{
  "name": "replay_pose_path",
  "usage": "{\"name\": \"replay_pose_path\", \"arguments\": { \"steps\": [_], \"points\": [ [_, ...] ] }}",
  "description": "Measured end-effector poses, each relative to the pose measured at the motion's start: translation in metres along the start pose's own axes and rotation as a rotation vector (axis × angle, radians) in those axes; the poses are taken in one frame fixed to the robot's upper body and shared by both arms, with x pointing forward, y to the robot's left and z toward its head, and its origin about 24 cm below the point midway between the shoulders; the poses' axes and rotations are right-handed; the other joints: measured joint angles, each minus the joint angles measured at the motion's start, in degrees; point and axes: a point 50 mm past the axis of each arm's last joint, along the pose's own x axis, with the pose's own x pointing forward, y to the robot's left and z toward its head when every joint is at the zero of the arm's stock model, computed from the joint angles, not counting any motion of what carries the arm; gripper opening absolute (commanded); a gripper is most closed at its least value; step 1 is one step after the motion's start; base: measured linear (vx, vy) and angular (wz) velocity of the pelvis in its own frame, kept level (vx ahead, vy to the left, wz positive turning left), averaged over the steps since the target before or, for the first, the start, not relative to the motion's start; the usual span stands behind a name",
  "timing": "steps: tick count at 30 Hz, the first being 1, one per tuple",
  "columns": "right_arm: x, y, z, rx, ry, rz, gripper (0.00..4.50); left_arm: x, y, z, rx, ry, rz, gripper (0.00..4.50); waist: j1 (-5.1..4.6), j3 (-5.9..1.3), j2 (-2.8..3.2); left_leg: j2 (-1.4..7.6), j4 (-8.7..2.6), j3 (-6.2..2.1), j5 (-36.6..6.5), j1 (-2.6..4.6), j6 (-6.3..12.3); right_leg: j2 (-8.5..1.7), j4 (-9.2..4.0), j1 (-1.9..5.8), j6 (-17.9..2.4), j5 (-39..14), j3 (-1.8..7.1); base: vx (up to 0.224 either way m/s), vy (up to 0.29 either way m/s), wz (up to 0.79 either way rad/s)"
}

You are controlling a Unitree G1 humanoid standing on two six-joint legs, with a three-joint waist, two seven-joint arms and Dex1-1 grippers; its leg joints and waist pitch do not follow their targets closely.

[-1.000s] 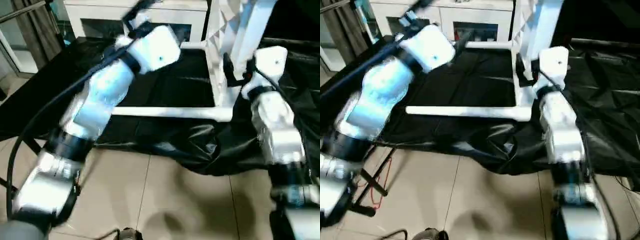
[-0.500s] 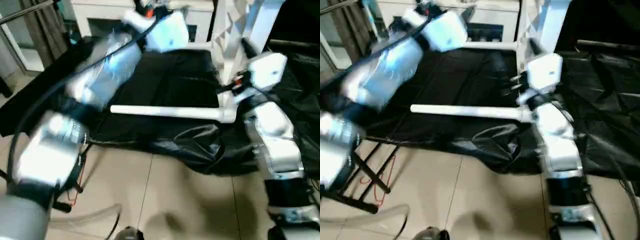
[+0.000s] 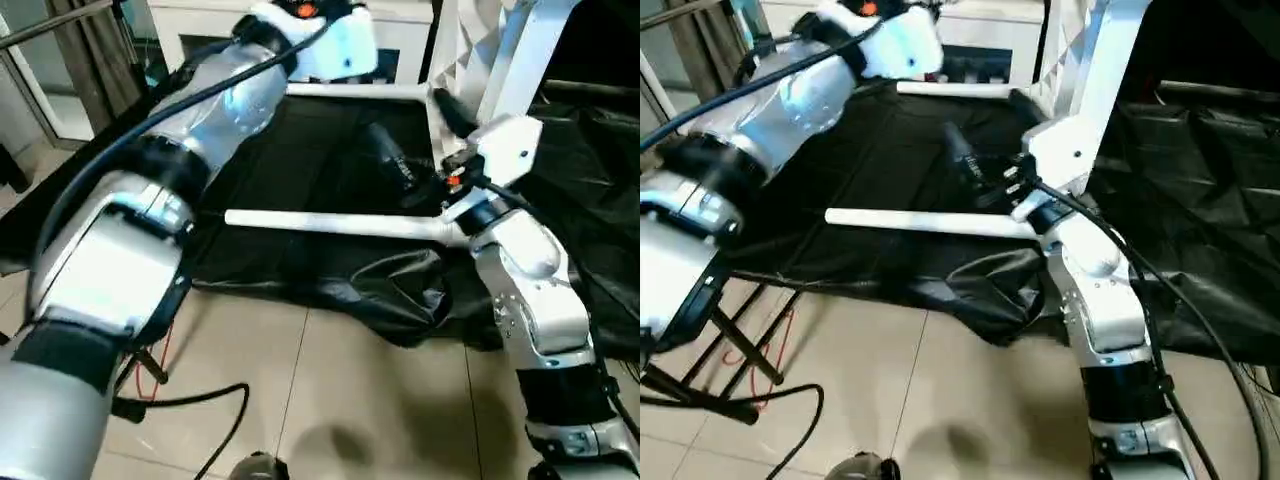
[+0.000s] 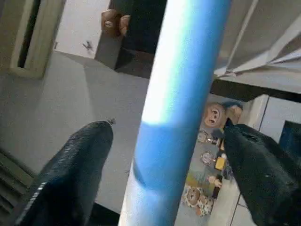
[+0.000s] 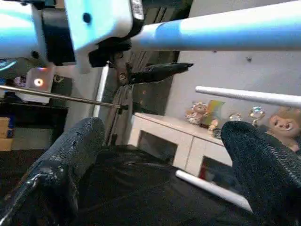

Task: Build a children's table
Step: Flip table

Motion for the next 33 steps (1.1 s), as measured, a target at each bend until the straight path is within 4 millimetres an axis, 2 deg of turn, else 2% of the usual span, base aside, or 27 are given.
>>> {"name": "replay_pose_path", "arguments": {
  "steps": [4, 9, 17, 18, 21, 23, 27, 33],
  "points": [
    [-0.001, 0.002, -0.003, 0.013, 0.014, 0.001, 4.46, 0.003, 0.002, -0.001, 0.01, 0.014, -0.014, 3.74, 0.6, 0.01, 0.02, 0.0, -0.01, -0.01, 0.0, 0.0, 0.0, 0.0, 0.0, 0.0, 0.0, 0.0, -0.01, 0.0, 0.0, 0.0],
    [-0.001, 0.003, -0.004, 0.017, 0.025, 0.004, 4.46, 0.008, 0.012, -0.002, 0.027, 0.049, -0.006, 3.35, 0.85, 0.01, 0.04, 0.0, -0.01, -0.01, 0.0, 0.0, 0.0, 0.0, 0.0, 0.0, 0.0, 0.0, -0.01, 0.0, 0.0, 0.0],
    [0.0, 0.005, -0.006, 0.044, 0.035, -0.002, 4.46, 0.01, 0.013, -0.006, 0.043, 0.1, -0.034, 2.85, 0.87, 0.03, 0.38, 0.0, -0.03, -0.06, 0.0, 0.0, -0.01, 0.0, -0.02, 0.01, 0.0, 0.0, -0.04, 0.0, 0.0, 0.0],
    [0.0, 0.005, -0.006, 0.044, 0.035, -0.002, 4.46, 0.01, 0.011, -0.006, 0.04, 0.104, -0.044, 2.62, 0.86, 0.06, 0.47, -0.01, -0.03, -0.06, 0.0, 0.0, -0.01, 0.0, -0.02, 0.01, 0.0, 0.0, -0.04, 0.0, 0.0, 0.0],
    [0.0, 0.005, -0.003, 0.041, 0.028, -0.007, 4.46, 0.01, 0.008, -0.007, 0.032, 0.119, -0.064, 2.46, 0.84, 0.08, 0.53, -0.01, -0.04, -0.08, 0.0, 0.01, -0.01, 0.0, -0.01, 0.01, 0.0, 0.0, -0.05, 0.0, 0.0, 0.0],
    [0.0, 0.005, -0.003, 0.042, 0.028, -0.01, 4.46, 0.01, 0.009, -0.008, 0.031, 0.128, -0.066, 2.19, 0.84, 0.05, 0.57, -0.01, -0.05, -0.08, 0.0, 0.01, -0.01, 0.0, -0.01, 0.01, 0.0, 0.0, -0.06, 0.0, 0.0, 0.0],
    [0.001, 0.005, -0.004, 0.045, 0.029, -0.011, 4.46, 0.011, 0.009, -0.011, -0.031, 0.176, -0.095, 1.91, 0.85, 0.03, 0.75, -0.01, -0.04, -0.08, 0.0, 0.03, -0.01, -0.01, 0.0, 0.02, 0.0, 0.0, -0.05, 0.0, 0.0, 0.0],
    [0.001, 0.005, -0.004, 0.045, 0.03, -0.012, 4.46, 0.01, 0.01, -0.017, -0.163, 0.246, -0.138, 1.85, 0.87, -0.12, 1.23, -0.04, -0.08, -0.07, 0.0, 0.08, -0.01, -0.04, 0.01, 0.03, -0.1, 0.1, -0.04, 0.0, 0.0, 0.0]
  ]
}}
